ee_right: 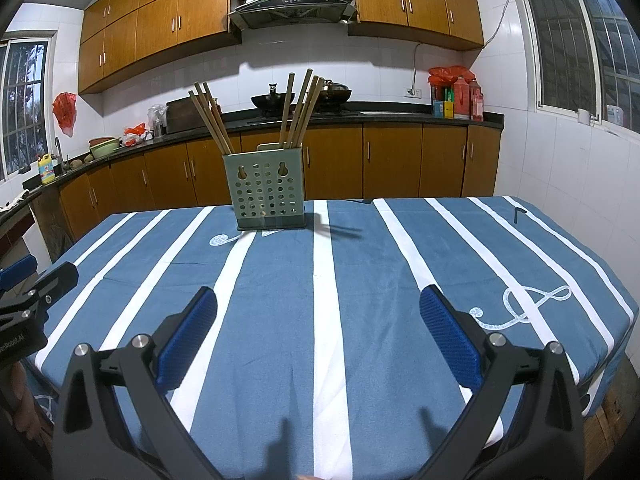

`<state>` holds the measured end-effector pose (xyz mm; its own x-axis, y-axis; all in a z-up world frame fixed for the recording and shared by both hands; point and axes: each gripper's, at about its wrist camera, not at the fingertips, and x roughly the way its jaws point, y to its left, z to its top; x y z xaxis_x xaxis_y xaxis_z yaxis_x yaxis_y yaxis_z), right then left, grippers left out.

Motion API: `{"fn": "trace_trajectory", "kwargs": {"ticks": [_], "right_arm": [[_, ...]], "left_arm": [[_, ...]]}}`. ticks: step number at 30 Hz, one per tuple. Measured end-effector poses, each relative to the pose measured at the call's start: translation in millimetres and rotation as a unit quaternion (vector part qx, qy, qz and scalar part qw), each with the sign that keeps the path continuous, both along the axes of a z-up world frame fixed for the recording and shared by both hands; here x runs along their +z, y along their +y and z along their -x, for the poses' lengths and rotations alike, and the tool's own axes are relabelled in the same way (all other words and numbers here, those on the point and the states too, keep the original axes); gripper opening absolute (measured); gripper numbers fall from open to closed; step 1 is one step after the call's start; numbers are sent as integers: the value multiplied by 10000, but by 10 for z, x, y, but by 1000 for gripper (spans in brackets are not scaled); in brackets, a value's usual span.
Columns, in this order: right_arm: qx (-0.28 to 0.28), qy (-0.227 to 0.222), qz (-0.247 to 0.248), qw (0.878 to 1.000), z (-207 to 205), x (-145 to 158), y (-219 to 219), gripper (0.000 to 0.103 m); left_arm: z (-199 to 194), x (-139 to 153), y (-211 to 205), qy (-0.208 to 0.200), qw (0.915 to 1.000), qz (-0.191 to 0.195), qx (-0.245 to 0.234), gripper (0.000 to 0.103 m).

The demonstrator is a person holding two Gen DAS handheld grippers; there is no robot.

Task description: Organize utensils

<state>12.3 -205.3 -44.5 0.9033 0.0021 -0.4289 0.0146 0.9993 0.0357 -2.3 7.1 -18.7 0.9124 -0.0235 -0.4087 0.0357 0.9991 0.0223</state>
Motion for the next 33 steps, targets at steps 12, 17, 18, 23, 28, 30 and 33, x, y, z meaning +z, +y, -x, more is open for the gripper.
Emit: {"fn": "trace_trajectory", "kwargs": {"ticks": [12,17,18,23,28,30,33], "right_arm": [[-5,4,-9,10000,2,-4,5,99],[-5,5,-11,10000,3,-2,8,99],[-5,7,-11,10000,4,-2,9,99],[-13,11,-18,10000,2,-20,31,99],[-18,16,-26,10000,6,-21,50,99],[-17,16,-27,10000,1,-16,38,99],[-19,14,-27,10000,3,-19,45,99]], "left_arm": [[0,-3,6,3,10000,4,-3,101],[1,-4,8,-1,10000,3,-3,101],[1,-2,5,-1,10000,2,-4,101],[0,0,0,-1,10000,0,-3,101],[2,-3,-1,-4,10000,-6,6,101],[5,-4,-4,-7,10000,-20,22,101],[-3,-17,3,-3,10000,-17,30,101]]}}
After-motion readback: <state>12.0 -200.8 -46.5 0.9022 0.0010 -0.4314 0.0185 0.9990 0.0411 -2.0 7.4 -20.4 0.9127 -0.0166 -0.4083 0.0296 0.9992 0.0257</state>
